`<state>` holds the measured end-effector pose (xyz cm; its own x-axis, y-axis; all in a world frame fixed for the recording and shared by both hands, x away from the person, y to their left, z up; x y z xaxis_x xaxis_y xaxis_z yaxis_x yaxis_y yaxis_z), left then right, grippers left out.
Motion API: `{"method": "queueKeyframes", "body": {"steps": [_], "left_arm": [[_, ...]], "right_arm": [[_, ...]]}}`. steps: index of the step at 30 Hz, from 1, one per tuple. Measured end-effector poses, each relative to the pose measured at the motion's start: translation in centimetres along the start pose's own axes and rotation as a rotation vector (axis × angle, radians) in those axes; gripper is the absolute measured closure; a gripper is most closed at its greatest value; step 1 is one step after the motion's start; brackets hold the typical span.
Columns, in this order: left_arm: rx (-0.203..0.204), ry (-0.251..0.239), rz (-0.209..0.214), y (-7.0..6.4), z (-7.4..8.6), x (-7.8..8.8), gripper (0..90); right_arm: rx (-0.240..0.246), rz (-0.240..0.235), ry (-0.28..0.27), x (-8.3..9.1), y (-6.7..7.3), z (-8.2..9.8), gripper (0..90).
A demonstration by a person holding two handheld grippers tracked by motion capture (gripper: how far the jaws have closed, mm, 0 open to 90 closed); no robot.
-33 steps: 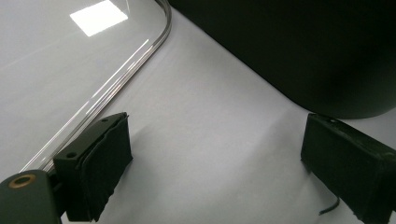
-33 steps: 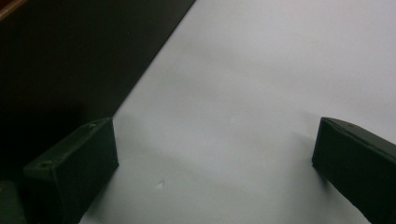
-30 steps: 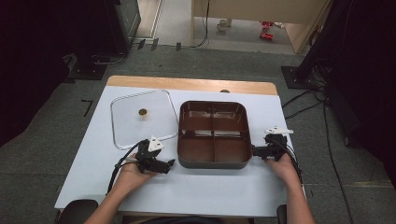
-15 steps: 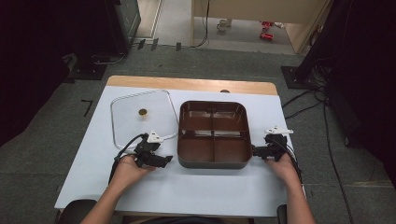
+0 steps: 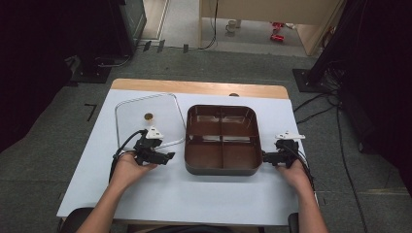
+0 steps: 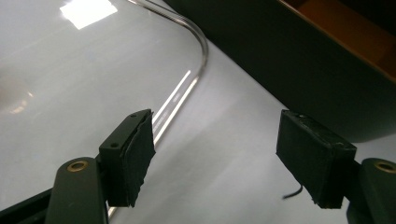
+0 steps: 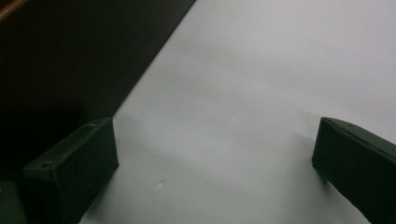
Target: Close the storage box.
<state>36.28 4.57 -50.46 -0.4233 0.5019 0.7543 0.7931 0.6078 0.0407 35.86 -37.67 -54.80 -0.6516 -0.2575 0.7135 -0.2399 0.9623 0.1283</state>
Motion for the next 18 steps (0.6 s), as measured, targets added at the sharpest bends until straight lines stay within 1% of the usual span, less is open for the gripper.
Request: {"method": "queueKeyframes", "body": {"steps": [3,4,5,6,7,8,9,10,11,12,13,15,16,17,18], "left_arm": [[0.008,-0.001,-0.014,0.8,-0.2,0.0,30.3],[0.008,-0.001,-0.014,0.8,-0.2,0.0,30.5],[0.009,-0.011,-0.027,1.3,-0.3,-0.1,30.5],[0.009,-0.011,-0.027,1.3,-0.3,-0.1,30.9],[0.013,-0.014,-0.039,1.9,-0.5,-0.1,31.0],[0.013,-0.014,-0.039,1.9,-0.5,-0.1,31.2],[0.014,-0.015,-0.043,2.3,-0.5,-0.1,31.2],[0.019,-0.019,-0.047,2.6,-0.6,-0.2,31.2],[0.029,-0.022,-0.058,3.4,-0.8,-0.1,31.7],[0.029,-0.022,-0.058,3.4,-0.8,-0.1,32.1],[0.035,-0.027,-0.062,4.0,-0.9,-0.1,32.7],[0.037,-0.02,-0.071,4.6,-1.0,-0.1,33.8],[0.048,-0.022,-0.072,5.0,-1.0,-0.1,34.0],[0.048,-0.022,-0.072,5.0,-1.0,-0.1,33.9],[0.059,-0.026,-0.075,5.4,-1.0,-0.1,33.9]], "right_arm": [[0.0,0.0,0.0,0.0,0.0,0.0,0.0],[0.0,0.0,0.0,0.0,0.0,0.0,0.0],[0.0,0.0,0.0,0.0,0.0,0.0,0.0],[0.0,0.0,0.0,0.0,0.0,0.0,0.0],[0.0,0.0,0.0,0.0,0.0,0.0,0.0],[0.0,0.0,0.0,0.0,0.0,0.0,0.0],[0.0,0.0,0.0,0.0,0.0,0.0,0.0],[0.0,0.0,0.001,0.0,0.0,0.0,0.0],[-0.001,0.0,0.0,0.0,0.0,0.0,0.0],[-0.001,0.0,0.0,0.0,0.0,0.0,0.0],[0.0,0.0,0.0,0.0,0.0,0.0,0.0],[0.001,0.0,-0.001,0.0,0.0,0.0,0.0],[0.001,0.0,-0.001,0.0,0.0,0.0,0.0],[0.001,0.0,-0.001,0.0,0.0,0.0,0.0],[0.001,0.0,-0.001,0.0,0.0,0.0,0.0]]}}
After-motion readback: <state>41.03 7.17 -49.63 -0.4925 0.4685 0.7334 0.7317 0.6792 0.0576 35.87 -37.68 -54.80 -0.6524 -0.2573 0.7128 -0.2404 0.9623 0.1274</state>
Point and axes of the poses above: each handheld gripper's, and its own axes: x roughly backward along the jaws, z roughly out of its underside, y roughly to its left, the point moved 6 cm from there along -x, roughly forward along the jaws, and after that the axes turned 8 degrees about -x, right-handed, at the moved point
